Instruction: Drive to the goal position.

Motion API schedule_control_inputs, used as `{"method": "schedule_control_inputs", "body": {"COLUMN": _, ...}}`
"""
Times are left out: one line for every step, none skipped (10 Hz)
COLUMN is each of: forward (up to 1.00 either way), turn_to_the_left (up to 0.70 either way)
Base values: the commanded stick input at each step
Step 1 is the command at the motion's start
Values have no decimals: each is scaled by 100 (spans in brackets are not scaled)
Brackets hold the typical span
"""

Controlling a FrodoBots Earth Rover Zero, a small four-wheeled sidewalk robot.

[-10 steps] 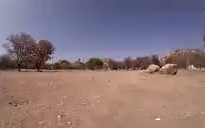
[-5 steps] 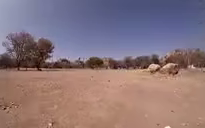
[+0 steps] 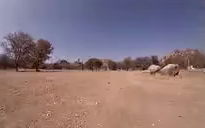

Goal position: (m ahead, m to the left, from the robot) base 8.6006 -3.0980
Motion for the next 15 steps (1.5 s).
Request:
{"method": "schedule_control_inputs", "body": {"forward": 50, "turn_to_the_left": 0}}
{"method": "schedule_control_inputs", "body": {"forward": 50, "turn_to_the_left": 0}}
{"method": "schedule_control_inputs", "body": {"forward": 50, "turn_to_the_left": 0}}
{"method": "schedule_control_inputs", "body": {"forward": 50, "turn_to_the_left": 0}}
{"method": "schedule_control_inputs", "body": {"forward": 50, "turn_to_the_left": 0}}
{"method": "schedule_control_inputs", "body": {"forward": 50, "turn_to_the_left": 0}}
{"method": "schedule_control_inputs", "body": {"forward": 50, "turn_to_the_left": 0}}
{"method": "schedule_control_inputs", "body": {"forward": 50, "turn_to_the_left": 0}}
{"method": "schedule_control_inputs", "body": {"forward": 50, "turn_to_the_left": 0}}
{"method": "schedule_control_inputs", "body": {"forward": 50, "turn_to_the_left": 0}}
{"method": "schedule_control_inputs", "body": {"forward": 50, "turn_to_the_left": 0}}
{"method": "schedule_control_inputs", "body": {"forward": 50, "turn_to_the_left": 0}}
{"method": "schedule_control_inputs", "body": {"forward": 50, "turn_to_the_left": 0}}
{"method": "schedule_control_inputs", "body": {"forward": 50, "turn_to_the_left": 0}}
{"method": "schedule_control_inputs", "body": {"forward": 50, "turn_to_the_left": 0}}
